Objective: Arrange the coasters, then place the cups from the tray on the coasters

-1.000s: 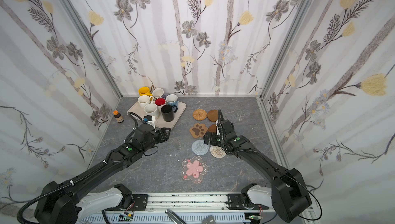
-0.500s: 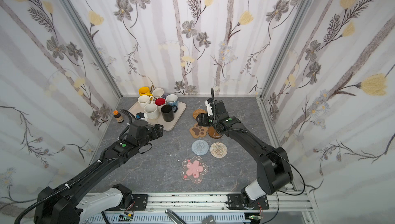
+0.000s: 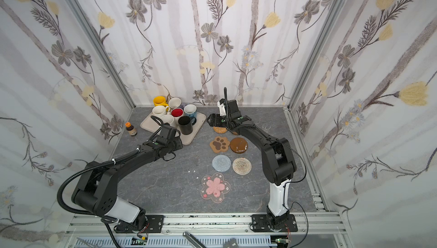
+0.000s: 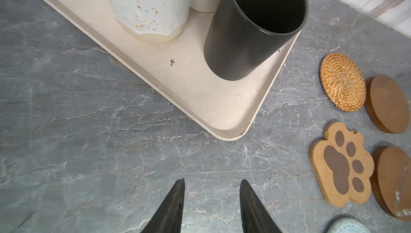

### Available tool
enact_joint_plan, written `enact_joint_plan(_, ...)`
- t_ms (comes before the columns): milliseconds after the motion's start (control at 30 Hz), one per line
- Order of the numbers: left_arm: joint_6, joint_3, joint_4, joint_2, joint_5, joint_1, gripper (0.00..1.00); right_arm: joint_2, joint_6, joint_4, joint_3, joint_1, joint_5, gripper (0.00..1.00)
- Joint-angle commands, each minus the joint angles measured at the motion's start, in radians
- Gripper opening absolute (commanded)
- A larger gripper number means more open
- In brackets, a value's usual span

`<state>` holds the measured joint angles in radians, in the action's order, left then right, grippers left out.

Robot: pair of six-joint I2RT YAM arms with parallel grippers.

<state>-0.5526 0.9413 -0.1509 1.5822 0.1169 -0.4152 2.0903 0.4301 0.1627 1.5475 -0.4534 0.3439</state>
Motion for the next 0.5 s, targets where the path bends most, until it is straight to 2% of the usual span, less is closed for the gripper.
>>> enact_joint_plan(0, 0.008, 0.056, 0.039, 0.079, -0.008, -0.002, 0.46, 0.008, 0.028, -0.095, -0.025, 0.018, 0.044, 0.84)
enact_joint_plan(167, 0.066, 0.157, 0.039, 0.205, -0.024, -0.011, 0.53, -0.037, 0.052, -0.183, -0.117, 0.067, 0.087, 0.85)
enact_joint_plan(333, 0.135, 0.232, 0.036, 0.295, -0.066, -0.017, 0.53, -0.088, 0.082, -0.275, -0.208, 0.101, 0.120, 0.85)
enact_joint_plan(467, 0.171, 0.275, 0.027, 0.350, -0.075, -0.027, 0.53, -0.098, 0.085, -0.289, -0.216, 0.112, 0.133, 0.85)
